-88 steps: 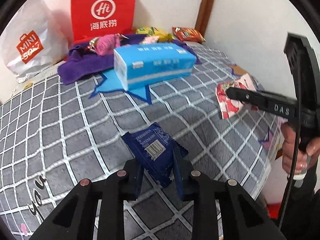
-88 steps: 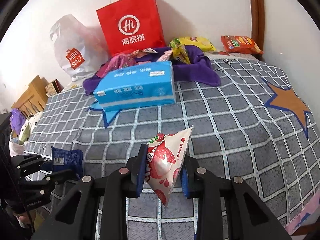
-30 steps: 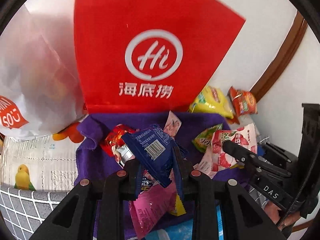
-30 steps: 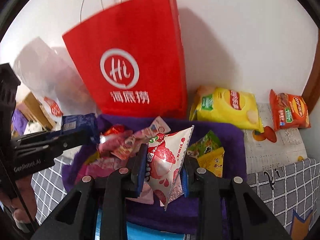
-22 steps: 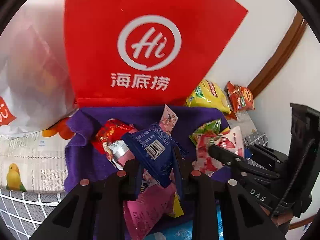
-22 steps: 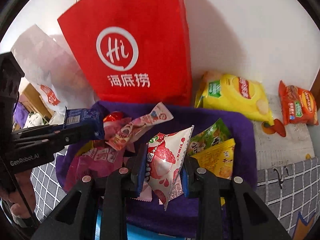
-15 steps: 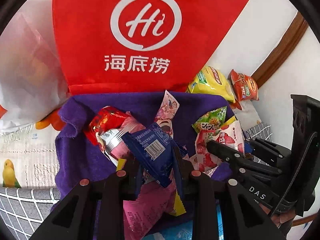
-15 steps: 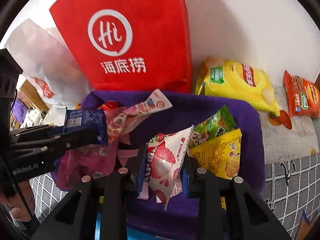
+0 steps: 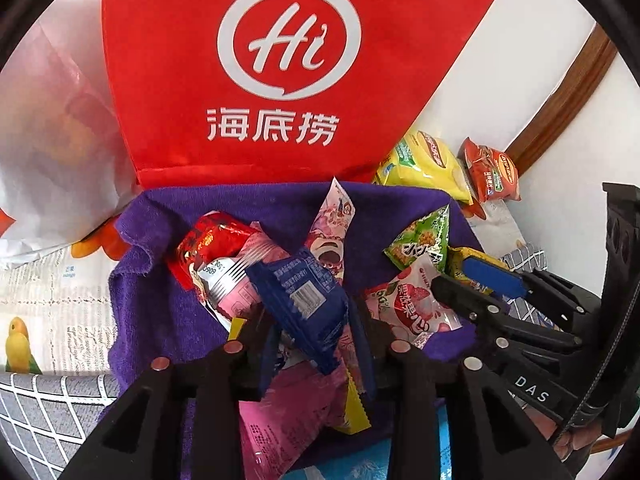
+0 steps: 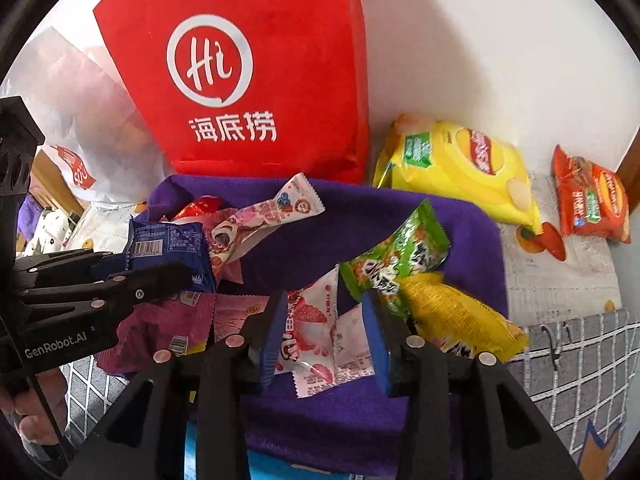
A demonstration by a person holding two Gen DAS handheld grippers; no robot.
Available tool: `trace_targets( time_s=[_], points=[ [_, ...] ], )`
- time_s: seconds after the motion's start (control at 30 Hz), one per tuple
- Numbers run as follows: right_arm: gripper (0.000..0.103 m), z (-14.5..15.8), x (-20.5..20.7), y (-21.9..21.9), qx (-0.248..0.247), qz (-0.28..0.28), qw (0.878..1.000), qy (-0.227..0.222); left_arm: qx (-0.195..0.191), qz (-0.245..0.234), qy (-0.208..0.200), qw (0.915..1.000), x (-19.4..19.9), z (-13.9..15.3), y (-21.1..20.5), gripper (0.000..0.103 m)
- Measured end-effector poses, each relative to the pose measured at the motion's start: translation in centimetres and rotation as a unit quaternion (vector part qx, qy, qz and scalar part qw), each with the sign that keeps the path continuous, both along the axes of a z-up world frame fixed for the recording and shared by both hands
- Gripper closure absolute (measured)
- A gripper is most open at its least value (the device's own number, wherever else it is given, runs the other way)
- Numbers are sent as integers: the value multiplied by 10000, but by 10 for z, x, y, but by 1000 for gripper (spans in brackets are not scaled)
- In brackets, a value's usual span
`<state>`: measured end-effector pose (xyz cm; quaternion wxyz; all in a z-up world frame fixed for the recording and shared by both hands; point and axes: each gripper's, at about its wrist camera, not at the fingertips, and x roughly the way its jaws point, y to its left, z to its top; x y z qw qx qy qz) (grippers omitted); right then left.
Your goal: Organize snacks
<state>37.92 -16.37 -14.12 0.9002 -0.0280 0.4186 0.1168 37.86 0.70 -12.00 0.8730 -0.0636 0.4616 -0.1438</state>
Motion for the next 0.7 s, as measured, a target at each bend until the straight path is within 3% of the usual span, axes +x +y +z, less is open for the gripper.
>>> trace_targets(
  time_s=[0.2,0.27,0.53,0.7],
  points=[
    [56,23,-15,-1,-62,-111,9995,-273,-74,141,-183,9997,-13,23,7,44],
    [49,32,-21,-2,-17,-145,9992,-372,16,110,-294,9995,-19,33,6,42],
    [47,61,-63,-5,40,-398,9977,-541,251,73,-519,9983,-58,62,-1,35],
    [43,78,-107,-15,189,-599,9954,-719,197,152,-665,9975,-101,75,2,31]
  ],
)
